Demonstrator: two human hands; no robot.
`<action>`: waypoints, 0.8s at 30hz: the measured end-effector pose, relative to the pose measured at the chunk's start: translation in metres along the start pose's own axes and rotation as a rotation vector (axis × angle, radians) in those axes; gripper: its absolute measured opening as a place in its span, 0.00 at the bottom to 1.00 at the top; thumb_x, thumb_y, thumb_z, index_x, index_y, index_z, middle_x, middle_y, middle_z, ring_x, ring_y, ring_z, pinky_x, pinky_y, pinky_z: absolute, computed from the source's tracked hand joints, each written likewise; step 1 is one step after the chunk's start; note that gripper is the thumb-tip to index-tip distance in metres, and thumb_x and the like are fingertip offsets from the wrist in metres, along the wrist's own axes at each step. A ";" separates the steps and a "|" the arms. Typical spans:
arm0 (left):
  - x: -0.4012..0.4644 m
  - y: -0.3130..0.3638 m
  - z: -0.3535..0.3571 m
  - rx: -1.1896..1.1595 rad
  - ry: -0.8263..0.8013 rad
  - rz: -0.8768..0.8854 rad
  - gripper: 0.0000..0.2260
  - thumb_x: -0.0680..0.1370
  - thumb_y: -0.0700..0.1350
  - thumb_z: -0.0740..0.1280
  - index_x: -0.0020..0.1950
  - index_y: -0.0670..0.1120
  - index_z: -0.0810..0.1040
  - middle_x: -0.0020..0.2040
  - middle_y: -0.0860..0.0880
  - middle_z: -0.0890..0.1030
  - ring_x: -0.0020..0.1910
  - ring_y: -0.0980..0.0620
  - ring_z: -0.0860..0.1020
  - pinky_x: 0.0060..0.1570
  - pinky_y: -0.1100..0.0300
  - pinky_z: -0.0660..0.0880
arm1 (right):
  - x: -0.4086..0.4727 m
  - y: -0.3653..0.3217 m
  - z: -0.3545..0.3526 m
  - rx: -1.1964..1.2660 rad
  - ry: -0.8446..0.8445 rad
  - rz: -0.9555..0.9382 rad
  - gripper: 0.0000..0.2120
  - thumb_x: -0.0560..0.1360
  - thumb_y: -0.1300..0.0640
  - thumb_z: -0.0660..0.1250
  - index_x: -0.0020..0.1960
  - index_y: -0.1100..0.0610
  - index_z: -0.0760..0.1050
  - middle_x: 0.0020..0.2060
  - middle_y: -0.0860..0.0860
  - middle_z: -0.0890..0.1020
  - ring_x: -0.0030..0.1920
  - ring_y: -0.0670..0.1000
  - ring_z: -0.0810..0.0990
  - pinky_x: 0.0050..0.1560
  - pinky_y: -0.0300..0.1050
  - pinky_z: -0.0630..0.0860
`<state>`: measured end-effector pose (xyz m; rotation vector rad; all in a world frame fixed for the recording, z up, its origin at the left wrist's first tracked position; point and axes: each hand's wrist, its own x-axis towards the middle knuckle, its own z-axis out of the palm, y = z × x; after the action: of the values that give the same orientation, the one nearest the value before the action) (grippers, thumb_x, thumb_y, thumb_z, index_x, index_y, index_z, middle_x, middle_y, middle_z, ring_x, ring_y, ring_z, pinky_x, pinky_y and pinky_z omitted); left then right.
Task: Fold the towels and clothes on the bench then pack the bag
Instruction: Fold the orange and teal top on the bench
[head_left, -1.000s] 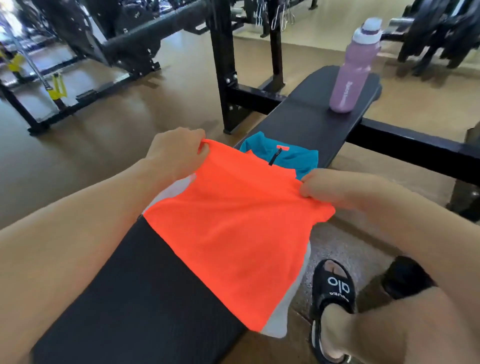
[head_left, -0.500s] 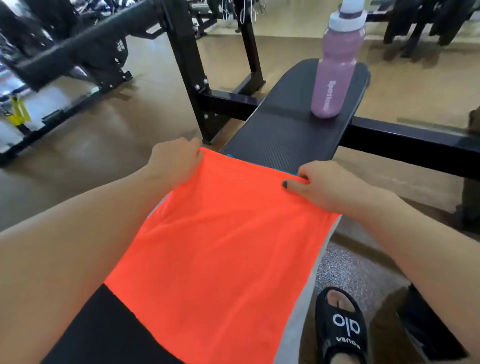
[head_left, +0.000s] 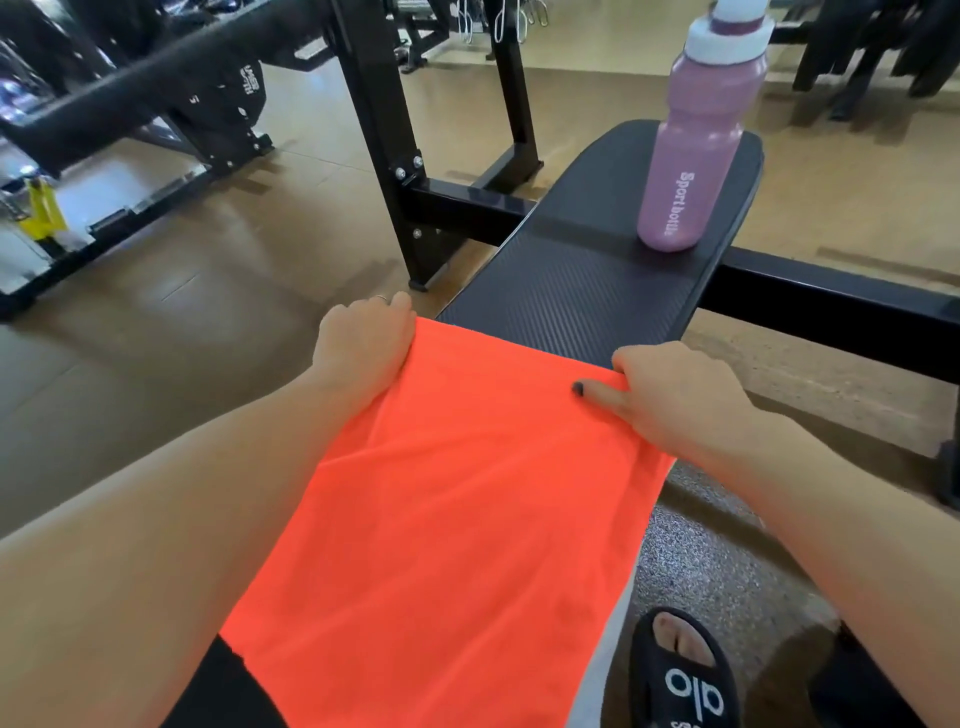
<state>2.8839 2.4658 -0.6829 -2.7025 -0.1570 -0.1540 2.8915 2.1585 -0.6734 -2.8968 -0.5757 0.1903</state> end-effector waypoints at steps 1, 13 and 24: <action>-0.001 -0.001 0.002 -0.028 0.001 -0.012 0.10 0.85 0.46 0.53 0.54 0.43 0.72 0.50 0.42 0.80 0.46 0.38 0.82 0.37 0.52 0.64 | 0.001 0.002 -0.001 0.001 0.020 0.005 0.25 0.78 0.31 0.56 0.38 0.52 0.63 0.41 0.54 0.76 0.50 0.61 0.80 0.41 0.49 0.66; -0.099 -0.032 -0.019 -0.908 -0.179 -0.537 0.26 0.83 0.52 0.59 0.80 0.50 0.57 0.71 0.37 0.68 0.71 0.40 0.68 0.69 0.48 0.64 | 0.014 -0.021 0.004 -0.027 0.267 -0.058 0.22 0.78 0.41 0.62 0.61 0.58 0.70 0.55 0.59 0.76 0.57 0.63 0.76 0.52 0.56 0.72; -0.293 0.025 -0.076 -1.247 -0.157 -1.275 0.40 0.73 0.51 0.76 0.77 0.46 0.57 0.61 0.48 0.76 0.58 0.50 0.76 0.59 0.50 0.71 | 0.029 -0.086 0.009 0.356 -0.145 0.071 0.30 0.70 0.42 0.74 0.64 0.56 0.70 0.60 0.54 0.78 0.61 0.59 0.76 0.58 0.53 0.73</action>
<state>2.5918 2.3861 -0.6635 -3.1142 -2.5056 -0.5247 2.8849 2.2489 -0.6680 -2.5724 -0.4115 0.4654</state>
